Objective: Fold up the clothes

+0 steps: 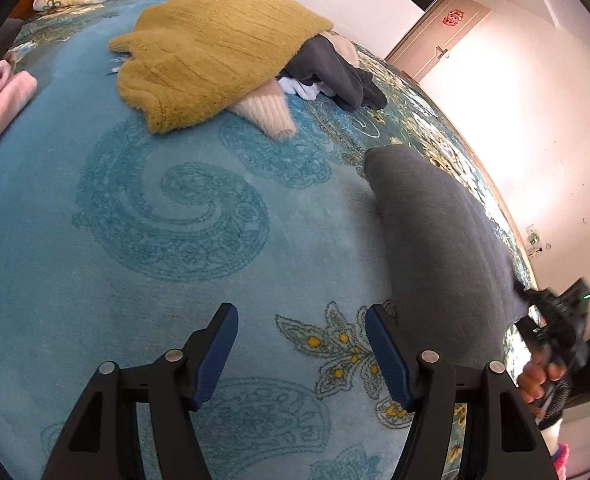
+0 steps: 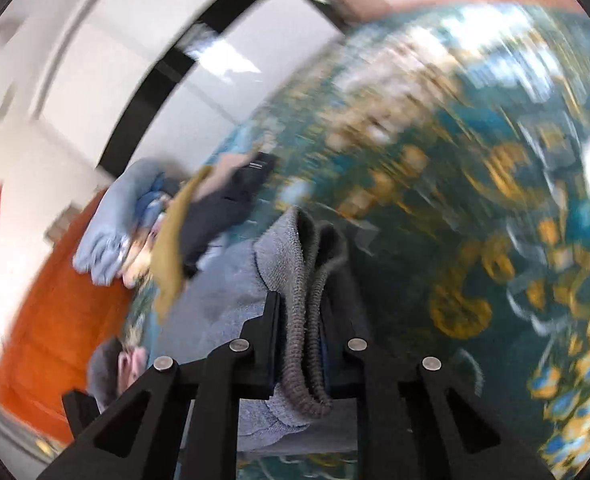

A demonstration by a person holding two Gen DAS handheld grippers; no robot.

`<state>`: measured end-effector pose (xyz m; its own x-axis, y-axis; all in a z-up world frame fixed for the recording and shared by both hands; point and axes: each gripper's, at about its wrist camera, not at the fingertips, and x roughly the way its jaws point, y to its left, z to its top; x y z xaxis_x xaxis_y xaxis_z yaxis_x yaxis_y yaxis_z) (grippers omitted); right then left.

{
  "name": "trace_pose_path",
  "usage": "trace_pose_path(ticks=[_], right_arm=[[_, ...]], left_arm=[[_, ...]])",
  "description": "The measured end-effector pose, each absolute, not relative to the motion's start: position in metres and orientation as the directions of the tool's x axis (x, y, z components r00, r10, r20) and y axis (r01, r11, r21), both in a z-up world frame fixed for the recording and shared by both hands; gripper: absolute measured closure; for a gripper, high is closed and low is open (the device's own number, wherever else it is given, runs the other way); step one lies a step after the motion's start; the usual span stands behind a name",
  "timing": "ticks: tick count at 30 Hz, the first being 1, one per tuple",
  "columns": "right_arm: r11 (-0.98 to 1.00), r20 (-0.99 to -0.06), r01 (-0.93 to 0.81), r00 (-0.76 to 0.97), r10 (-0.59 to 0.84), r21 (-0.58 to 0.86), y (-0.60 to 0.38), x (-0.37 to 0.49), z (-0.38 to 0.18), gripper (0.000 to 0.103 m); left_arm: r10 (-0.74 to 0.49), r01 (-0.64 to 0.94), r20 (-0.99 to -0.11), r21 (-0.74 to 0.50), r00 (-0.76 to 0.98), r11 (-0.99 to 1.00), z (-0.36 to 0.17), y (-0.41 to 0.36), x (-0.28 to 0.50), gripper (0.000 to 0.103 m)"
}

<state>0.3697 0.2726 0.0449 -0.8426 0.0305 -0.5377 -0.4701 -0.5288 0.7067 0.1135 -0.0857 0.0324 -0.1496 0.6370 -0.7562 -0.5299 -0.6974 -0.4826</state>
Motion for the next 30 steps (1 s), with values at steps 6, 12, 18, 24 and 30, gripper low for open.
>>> trace_pose_path(ticks=[6, 12, 18, 24, 30], right_arm=[[-0.503, -0.542, -0.466, -0.840, -0.005, 0.728, 0.274, 0.372, 0.031, 0.086], [-0.596, -0.551, -0.430, -0.834, -0.024, 0.678, 0.260, 0.351, 0.058, 0.086], [-0.563, -0.591, -0.462, -0.805, -0.058, 0.685, 0.259, 0.340, 0.033, 0.086], [-0.567, -0.596, -0.467, -0.801, -0.054, 0.679, 0.265, 0.350, 0.040, 0.081], [-0.664, -0.615, -0.508, -0.783, 0.091, 0.548, 0.268, 0.357, 0.081, 0.081]], left_arm=[[0.657, -0.569, -0.736, -0.473, -0.164, -0.672, 0.052, -0.071, 0.121, 0.033], [0.721, -0.659, -0.674, -0.471, -0.161, -0.587, 0.090, -0.037, 0.140, 0.033], [0.748, -0.761, -0.658, -0.439, -0.089, -0.477, 0.097, 0.009, 0.171, 0.033], [0.706, -0.758, -0.705, -0.423, -0.069, -0.496, 0.070, 0.021, 0.167, 0.033], [0.749, -0.736, -0.660, -0.476, -0.064, -0.482, 0.083, 0.006, 0.158, 0.033]])
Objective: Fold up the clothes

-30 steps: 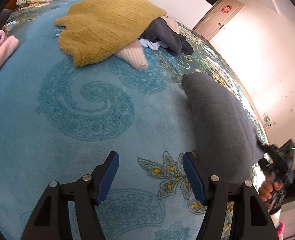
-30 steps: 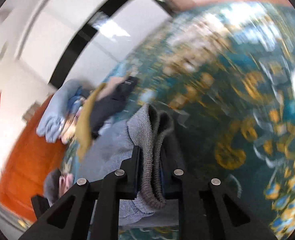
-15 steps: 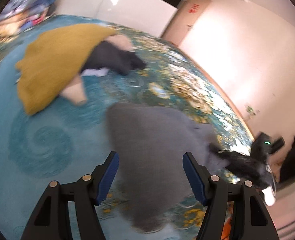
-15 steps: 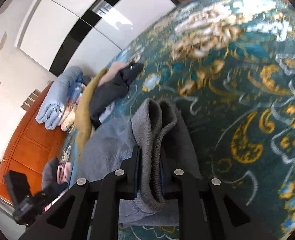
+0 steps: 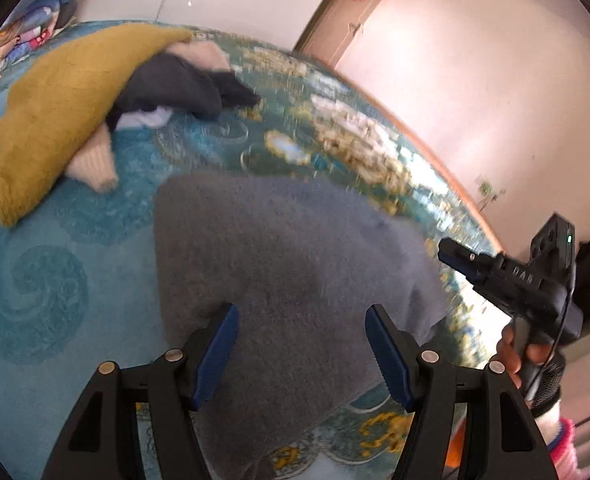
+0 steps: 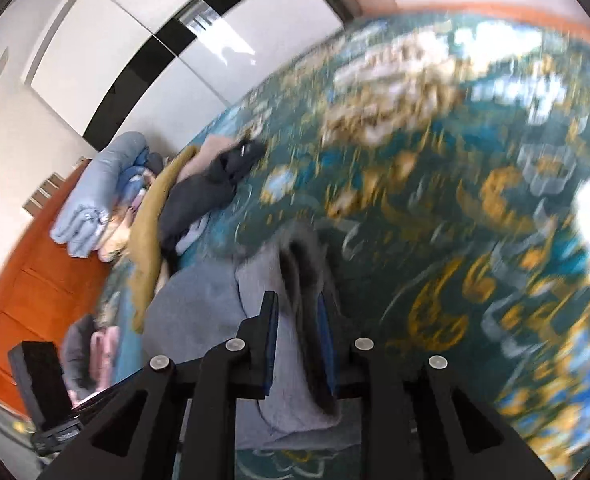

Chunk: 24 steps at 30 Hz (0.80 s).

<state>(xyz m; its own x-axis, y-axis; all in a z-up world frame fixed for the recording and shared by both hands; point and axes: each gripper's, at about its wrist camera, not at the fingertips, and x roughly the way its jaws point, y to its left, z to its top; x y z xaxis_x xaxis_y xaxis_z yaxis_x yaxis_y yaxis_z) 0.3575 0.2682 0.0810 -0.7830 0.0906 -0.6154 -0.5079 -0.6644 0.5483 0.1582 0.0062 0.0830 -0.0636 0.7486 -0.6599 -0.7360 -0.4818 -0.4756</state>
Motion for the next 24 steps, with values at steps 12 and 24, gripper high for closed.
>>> trace_pose_path(ticks=[12, 24], right_arm=[[-0.757, -0.742, -0.508, -0.669, 0.047, 0.411, 0.258, 0.287, 0.056, 0.079], [-0.793, -0.712, -0.492, -0.694, 0.108, 0.360, 0.234, 0.320, 0.081, 0.079]], left_arm=[[0.685, -0.743, -0.726, -0.424, -0.063, -0.518, 0.052, 0.033, 0.138, 0.033], [0.701, -0.779, -0.688, -0.330, -0.188, -0.533, 0.085, -0.013, 0.168, 0.033]])
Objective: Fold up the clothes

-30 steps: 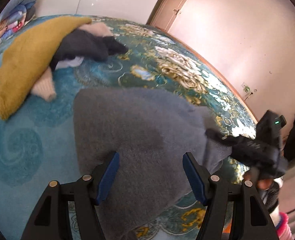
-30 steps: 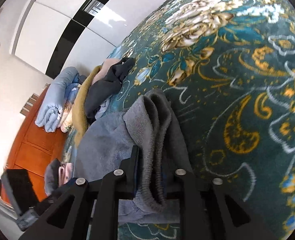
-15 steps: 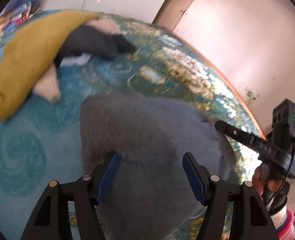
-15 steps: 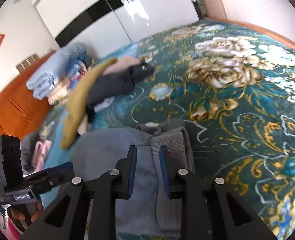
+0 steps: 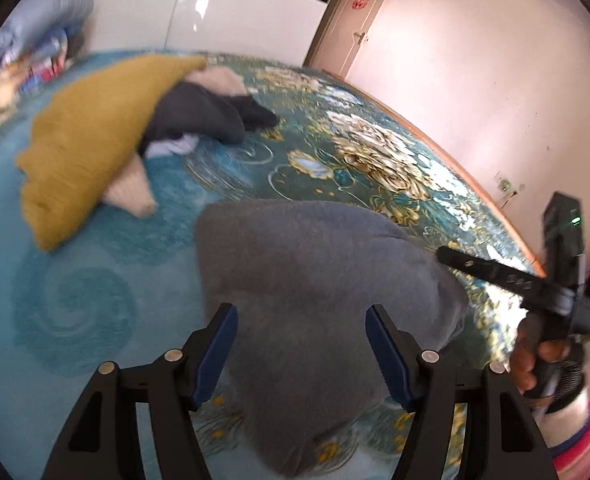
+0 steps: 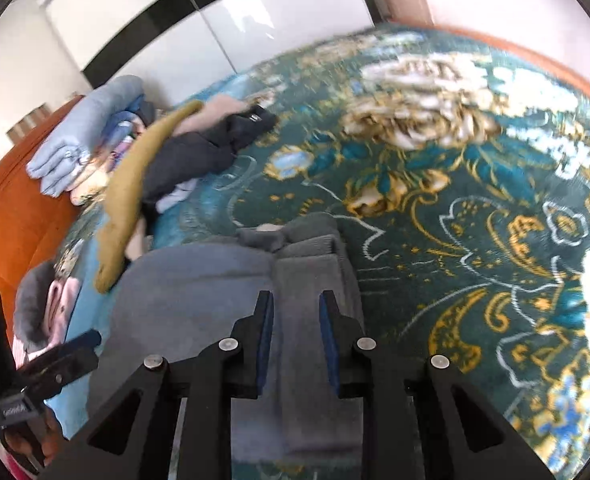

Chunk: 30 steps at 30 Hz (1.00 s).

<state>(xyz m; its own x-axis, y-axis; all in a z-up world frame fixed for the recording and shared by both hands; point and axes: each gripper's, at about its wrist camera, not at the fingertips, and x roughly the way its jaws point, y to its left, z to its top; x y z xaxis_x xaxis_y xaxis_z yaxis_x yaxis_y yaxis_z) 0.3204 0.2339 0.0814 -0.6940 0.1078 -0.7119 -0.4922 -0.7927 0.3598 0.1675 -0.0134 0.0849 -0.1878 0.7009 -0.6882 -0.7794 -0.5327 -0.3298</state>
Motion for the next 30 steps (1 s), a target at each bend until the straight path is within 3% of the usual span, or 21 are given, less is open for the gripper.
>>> trace_pose_path(ticks=[2, 6, 11, 16, 20, 30], right_arm=[[-0.810, -0.690, -0.470, -0.715, 0.117, 0.350, 0.221, 0.329, 0.091, 0.078], [-0.852, -0.657, -0.386, -0.751, 0.067, 0.353, 0.186, 0.341, 0.094, 0.064], [-0.862, -0.685, -0.388, -0.725, 0.067, 0.327, 0.171, 0.343, 0.078, 0.064], [-0.823, -0.690, -0.405, -0.723, 0.023, 0.398, 0.176, 0.348, 0.056, 0.064], [-0.815, -0.689, -0.412, -0.725, 0.022, 0.408, 0.175, 0.347, 0.047, 0.064], [-0.816, -0.642, -0.385, -0.766, 0.023, 0.431, 0.175, 0.367, 0.062, 0.063]], left_arm=[[0.708, -0.793, -0.674, -0.307, -0.210, -0.527, 0.090, -0.022, 0.177, 0.033], [0.753, -0.839, -0.634, -0.302, -0.177, -0.452, 0.097, -0.034, 0.199, 0.033], [0.704, -0.847, -0.701, -0.301, -0.114, -0.437, 0.068, -0.024, 0.202, 0.033], [0.684, -0.828, -0.727, -0.347, -0.058, -0.440, 0.046, -0.023, 0.197, 0.033], [0.681, -0.830, -0.731, -0.350, -0.049, -0.435, 0.042, -0.021, 0.198, 0.033], [0.736, -0.724, -0.675, -0.488, -0.040, -0.487, 0.055, -0.052, 0.161, 0.032]])
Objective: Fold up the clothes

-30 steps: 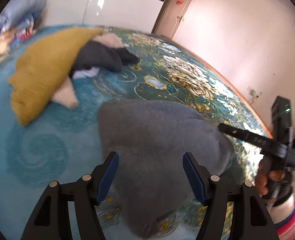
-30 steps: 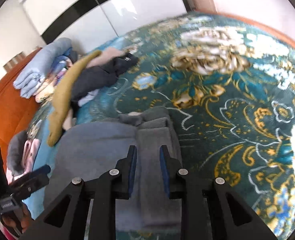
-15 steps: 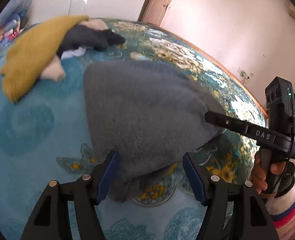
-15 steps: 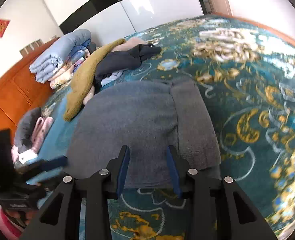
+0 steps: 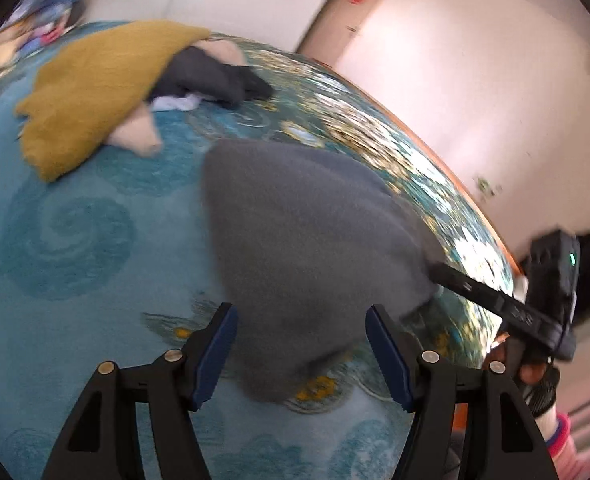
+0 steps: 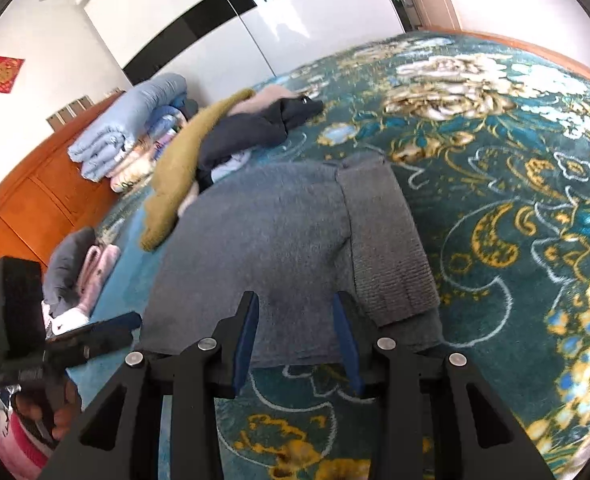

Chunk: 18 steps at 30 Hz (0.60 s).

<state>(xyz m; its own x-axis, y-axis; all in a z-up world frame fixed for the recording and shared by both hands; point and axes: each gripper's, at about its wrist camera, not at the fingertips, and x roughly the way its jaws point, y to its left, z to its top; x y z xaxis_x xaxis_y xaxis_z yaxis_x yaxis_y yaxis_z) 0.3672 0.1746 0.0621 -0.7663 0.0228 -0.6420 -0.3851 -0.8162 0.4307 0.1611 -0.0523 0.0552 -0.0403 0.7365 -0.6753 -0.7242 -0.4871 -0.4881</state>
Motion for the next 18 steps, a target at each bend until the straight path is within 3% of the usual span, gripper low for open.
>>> trace_pose_path(ticks=[5, 7, 8, 9, 18], right_arm=[[-0.787, -0.593, -0.376, -0.805, 0.016, 0.490, 0.186, 0.379, 0.067, 0.063], [-0.792, -0.573, -0.390, -0.817, 0.062, 0.471, 0.189, 0.385, 0.076, 0.054], [-0.791, -0.575, -0.400, -0.815, 0.075, 0.463, 0.193, 0.385, 0.077, 0.041], [-0.786, -0.585, -0.416, -0.807, 0.086, 0.458, 0.200, 0.385, 0.076, 0.037], [-0.614, -0.644, -0.473, -0.761, -0.076, 0.632, 0.275, 0.365, 0.034, 0.037]], left_arm=[[0.705, -0.644, -0.708, -0.530, -0.022, -0.552, 0.035, -0.053, 0.144, 0.032], [0.705, -0.628, -0.709, -0.545, -0.007, -0.555, 0.032, -0.048, 0.139, 0.030], [0.707, -0.623, -0.708, -0.551, -0.003, -0.555, 0.030, -0.045, 0.137, 0.029], [0.708, -0.619, -0.706, -0.557, 0.001, -0.554, 0.029, -0.042, 0.135, 0.026], [0.697, -0.610, -0.711, -0.593, 0.089, -0.526, 0.021, 0.005, 0.121, 0.016]])
